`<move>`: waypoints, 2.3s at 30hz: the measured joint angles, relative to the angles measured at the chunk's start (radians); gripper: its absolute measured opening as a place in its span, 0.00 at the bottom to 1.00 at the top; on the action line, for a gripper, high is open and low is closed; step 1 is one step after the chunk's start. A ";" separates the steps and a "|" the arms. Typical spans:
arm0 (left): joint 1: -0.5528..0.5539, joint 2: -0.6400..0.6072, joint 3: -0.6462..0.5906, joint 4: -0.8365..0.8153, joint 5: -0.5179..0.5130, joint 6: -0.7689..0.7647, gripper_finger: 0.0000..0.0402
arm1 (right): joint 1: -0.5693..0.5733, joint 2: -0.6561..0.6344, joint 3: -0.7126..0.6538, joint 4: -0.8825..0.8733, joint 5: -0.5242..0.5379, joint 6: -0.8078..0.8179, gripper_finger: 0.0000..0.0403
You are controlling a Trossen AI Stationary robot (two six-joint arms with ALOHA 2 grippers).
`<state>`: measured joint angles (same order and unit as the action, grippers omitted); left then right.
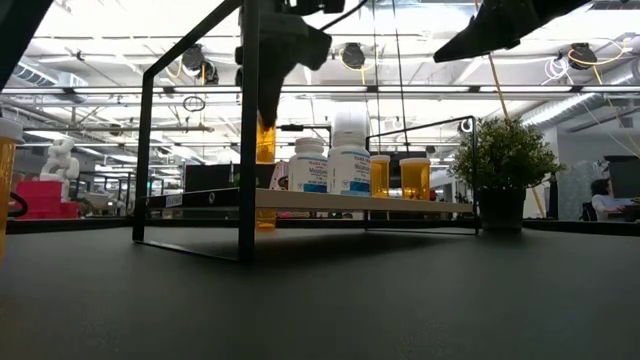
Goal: Pick and place medicine bottles onto shelf by color
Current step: Put the small orange pill bottle on the shelf, then align the small pill bottle with the other small pill bottle on the shelf
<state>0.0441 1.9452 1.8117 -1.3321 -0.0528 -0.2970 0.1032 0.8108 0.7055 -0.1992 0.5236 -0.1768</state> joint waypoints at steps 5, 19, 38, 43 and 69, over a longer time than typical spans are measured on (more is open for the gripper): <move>0.000 0.015 -0.023 0.043 0.000 0.000 0.31 | 0.000 0.000 0.000 -0.001 0.000 0.000 0.78; 0.005 0.015 -0.135 0.131 -0.001 -0.037 0.31 | 0.000 0.000 0.000 -0.005 0.000 0.000 0.78; 0.008 0.015 -0.148 0.170 -0.022 -0.025 0.31 | 0.000 0.000 0.000 -0.004 0.000 0.000 0.78; 0.008 0.015 -0.148 0.168 -0.022 -0.021 0.37 | 0.000 0.000 0.000 -0.004 0.000 0.000 0.78; -0.061 -0.084 -0.051 -0.016 -0.091 -0.111 0.57 | 0.000 0.000 0.000 0.000 -0.001 0.004 0.78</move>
<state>-0.0168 1.8617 1.7603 -1.3479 -0.1435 -0.4078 0.1036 0.8108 0.7055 -0.1992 0.5228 -0.1730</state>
